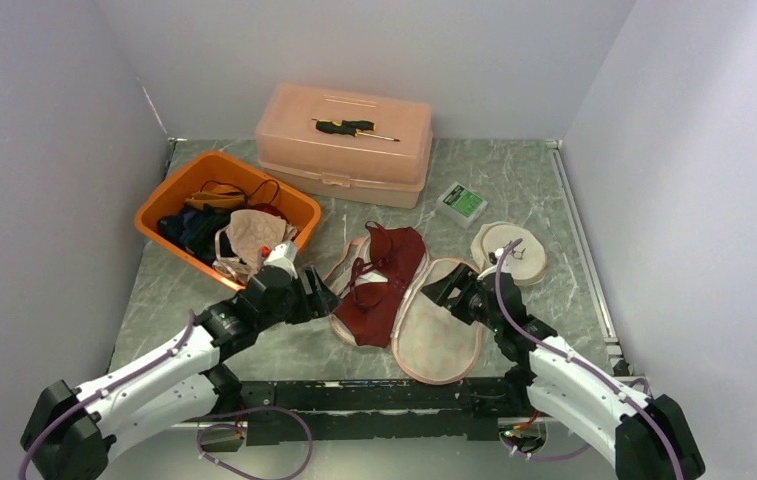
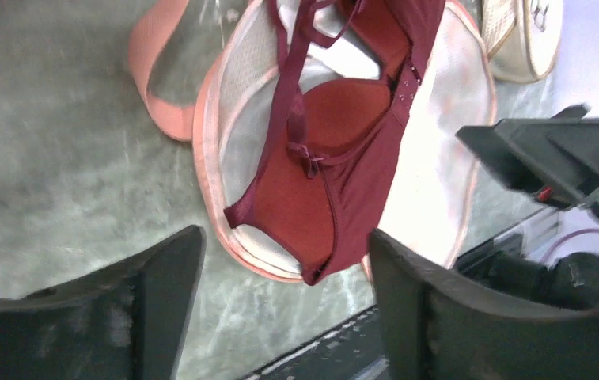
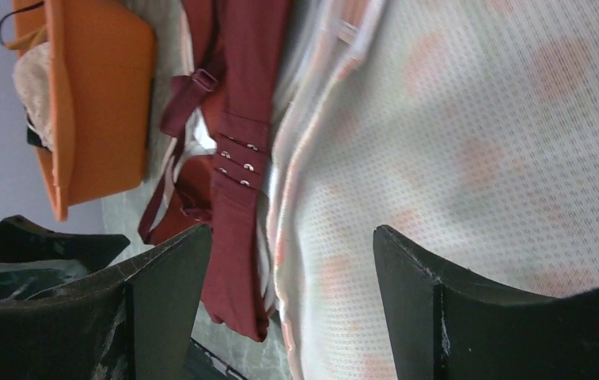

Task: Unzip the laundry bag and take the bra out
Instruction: Adjust the laundry bag at the center of the board.

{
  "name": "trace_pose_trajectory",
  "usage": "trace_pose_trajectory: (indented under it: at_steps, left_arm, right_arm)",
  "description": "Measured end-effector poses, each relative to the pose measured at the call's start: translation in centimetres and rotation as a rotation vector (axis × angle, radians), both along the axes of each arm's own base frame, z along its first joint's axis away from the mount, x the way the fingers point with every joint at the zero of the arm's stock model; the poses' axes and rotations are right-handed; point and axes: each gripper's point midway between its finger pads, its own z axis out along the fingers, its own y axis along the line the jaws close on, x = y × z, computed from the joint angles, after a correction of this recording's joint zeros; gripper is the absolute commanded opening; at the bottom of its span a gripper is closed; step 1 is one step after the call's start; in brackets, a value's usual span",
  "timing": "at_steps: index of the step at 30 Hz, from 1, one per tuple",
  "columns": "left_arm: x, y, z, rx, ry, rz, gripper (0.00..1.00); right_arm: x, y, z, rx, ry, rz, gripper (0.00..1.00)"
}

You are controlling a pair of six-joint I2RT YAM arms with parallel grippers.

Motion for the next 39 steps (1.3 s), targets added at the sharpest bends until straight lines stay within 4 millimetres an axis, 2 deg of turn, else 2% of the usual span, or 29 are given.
trace_pose_trajectory:
  at_steps: [5,8,13,18,20,24,27,31,33,39]
  left_arm:
    - [1.8,-0.4,2.8,0.085,-0.029,-0.011,0.95]
    - [3.7,-1.6,3.0,0.152,-0.021,-0.036,0.95]
    - [6.7,-2.5,0.5,0.219,0.035,-0.061,0.95]
    - [8.5,-1.9,-2.0,0.24,0.101,-0.043,0.95]
    - [8.8,-2.1,-2.5,0.233,0.106,-0.05,0.95]
    - [8.9,-2.9,-2.7,0.194,0.105,-0.075,0.95]
    - [8.6,-3.6,-2.9,0.154,0.1,-0.098,0.95]
    - [7.2,-3.7,-4.2,0.115,0.142,-0.111,0.95]
    - [6.2,-3.4,-5.3,0.113,0.177,-0.107,0.95]
    - [4.7,-4.5,-5.0,0.093,0.168,-0.136,0.95]
  right_arm:
    - [0.6,0.2,1.9,-0.007,-0.077,0.022,0.79]
    - [0.7,0.2,2.2,-0.016,-0.099,0.035,0.79]
    - [0.4,0.2,2.8,-0.019,-0.128,0.057,0.79]
    - [0.3,0.4,3.7,-0.004,-0.162,0.068,0.79]
    - [0.3,0.5,3.7,0.0,-0.158,0.071,0.79]
    - [0.8,0.8,2.7,0.0,-0.121,0.066,0.76]
    - [1.3,1.0,1.0,-0.017,-0.072,0.063,0.75]
    - [2.0,1.4,-0.8,-0.036,-0.01,0.056,0.75]
    - [2.7,1.6,-1.2,-0.034,0.004,0.049,0.74]
    - [4.4,2.4,-1.7,-0.014,0.017,0.035,0.74]
